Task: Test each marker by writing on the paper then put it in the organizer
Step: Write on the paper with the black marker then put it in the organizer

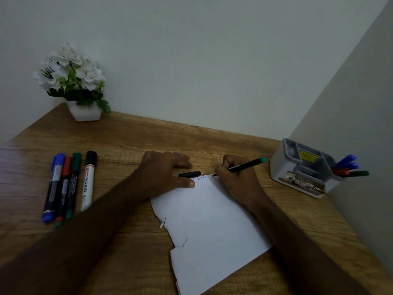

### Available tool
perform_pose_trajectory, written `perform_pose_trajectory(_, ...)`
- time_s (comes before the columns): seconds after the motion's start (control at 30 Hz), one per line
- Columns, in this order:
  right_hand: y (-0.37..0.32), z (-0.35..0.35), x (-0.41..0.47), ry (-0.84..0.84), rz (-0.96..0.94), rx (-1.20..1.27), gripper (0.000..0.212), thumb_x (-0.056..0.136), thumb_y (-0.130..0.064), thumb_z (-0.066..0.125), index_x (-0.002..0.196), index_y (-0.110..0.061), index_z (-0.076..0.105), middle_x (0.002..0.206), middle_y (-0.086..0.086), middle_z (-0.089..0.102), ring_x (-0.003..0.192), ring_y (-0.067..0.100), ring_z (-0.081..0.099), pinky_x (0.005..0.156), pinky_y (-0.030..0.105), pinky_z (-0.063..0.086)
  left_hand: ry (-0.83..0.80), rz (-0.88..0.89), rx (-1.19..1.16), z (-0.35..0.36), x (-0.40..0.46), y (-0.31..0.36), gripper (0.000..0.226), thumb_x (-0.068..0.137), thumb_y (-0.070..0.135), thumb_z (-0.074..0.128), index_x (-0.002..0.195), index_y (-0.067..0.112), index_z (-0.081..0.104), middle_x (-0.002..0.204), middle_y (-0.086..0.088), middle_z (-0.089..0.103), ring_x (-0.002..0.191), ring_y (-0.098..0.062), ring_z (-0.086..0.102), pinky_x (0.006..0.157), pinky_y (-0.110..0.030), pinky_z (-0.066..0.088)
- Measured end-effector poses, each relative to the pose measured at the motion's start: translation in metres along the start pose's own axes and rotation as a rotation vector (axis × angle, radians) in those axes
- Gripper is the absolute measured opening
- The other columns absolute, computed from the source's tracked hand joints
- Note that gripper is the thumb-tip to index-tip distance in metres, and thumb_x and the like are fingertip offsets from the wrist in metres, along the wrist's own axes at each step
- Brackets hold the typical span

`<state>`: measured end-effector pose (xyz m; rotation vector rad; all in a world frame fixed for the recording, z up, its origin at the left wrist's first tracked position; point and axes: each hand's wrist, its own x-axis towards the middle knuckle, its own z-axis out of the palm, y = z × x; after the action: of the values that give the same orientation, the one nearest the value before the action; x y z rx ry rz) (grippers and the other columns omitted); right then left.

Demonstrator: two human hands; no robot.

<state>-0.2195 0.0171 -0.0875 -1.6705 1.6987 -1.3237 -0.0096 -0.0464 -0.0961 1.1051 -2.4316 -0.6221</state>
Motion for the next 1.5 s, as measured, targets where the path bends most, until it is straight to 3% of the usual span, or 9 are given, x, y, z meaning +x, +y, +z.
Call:
perform_pose_trajectory(0.37,0.0029,-0.0005,0.0011,0.021,0.005,-0.003,0.039,0.077,0.003,0.062,0.053,-0.015,0.037,0.050,-0.003,0.037,0.051,0.008,0.032,0.047,0.023,0.028,-0.004,0.002,0.018,-0.0002,0.0000,-0.0009,0.070,0.062,0.070,0.052,0.125,0.039,0.059,0.145,0.020,0.044,0.140,0.000,0.029,0.110,-0.037,0.009)
perform_pose_trajectory(0.5,0.0036,-0.0009,0.0016,0.017,0.000,-0.015,0.034,0.076,0.002,0.062,0.055,-0.007,0.038,0.052,0.002,0.038,0.052,0.010,0.033,0.047,0.024,0.027,-0.001,0.005,0.025,0.0008,0.0006,-0.0016,0.070,0.062,0.070,0.051,0.125,0.039,0.059,0.146,0.021,0.043,0.140,0.002,0.027,0.108,-0.035,0.008)
perform_pose_trajectory(0.67,0.0021,-0.0012,0.0004,0.002,-0.013,-0.015,0.038,0.076,0.004,0.061,0.053,-0.014,0.037,0.051,-0.001,0.036,0.052,0.008,0.031,0.047,0.021,0.025,0.002,0.006,0.009,0.0016,0.0017,-0.0037,0.073,0.060,0.073,0.051,0.124,0.039,0.060,0.145,0.020,0.044,0.139,0.002,0.029,0.110,-0.039,0.009)
perform_pose_trajectory(0.87,0.0024,-0.0025,-0.0008,0.053,-0.008,-0.012,0.032,0.077,0.003,0.062,0.057,0.002,0.037,0.053,0.005,0.038,0.053,0.012,0.033,0.048,0.023,0.027,-0.001,-0.001,0.015,0.0012,0.0014,-0.0018,0.071,0.062,0.070,0.052,0.125,0.039,0.059,0.145,0.021,0.044,0.140,0.002,0.027,0.112,-0.039,0.010)
perform_pose_trajectory(1.0,0.0022,-0.0018,-0.0001,0.047,-0.004,-0.020,0.034,0.078,0.002,0.063,0.056,-0.006,0.039,0.053,0.004,0.038,0.053,0.012,0.033,0.048,0.025,0.028,0.003,0.003,0.018,0.0008,0.0008,-0.0010,0.071,0.062,0.070,0.052,0.125,0.039,0.059,0.144,0.021,0.045,0.139,0.002,0.028,0.114,-0.040,0.011)
perform_pose_trajectory(1.33,0.0060,-0.0032,0.0010,0.038,-0.004,-0.015,0.031,0.078,0.002,0.062,0.060,0.005,0.038,0.054,0.010,0.039,0.055,0.017,0.035,0.051,0.030,0.030,0.004,0.004,0.011,0.0019,0.0020,-0.0034,0.070,0.062,0.071,0.053,0.124,0.039,0.060,0.144,0.021,0.045,0.139,0.002,0.028,0.114,-0.041,0.012)
perform_pose_trajectory(1.5,0.0033,-0.0025,0.0012,0.040,-0.008,-0.029,0.034,0.078,0.003,0.062,0.056,-0.006,0.038,0.053,0.005,0.037,0.053,0.011,0.033,0.048,0.024,0.028,0.008,-0.001,0.006,0.0015,0.0018,-0.0027,0.071,0.062,0.070,0.053,0.124,0.037,0.061,0.144,0.021,0.045,0.140,0.001,0.029,0.112,-0.040,0.010)
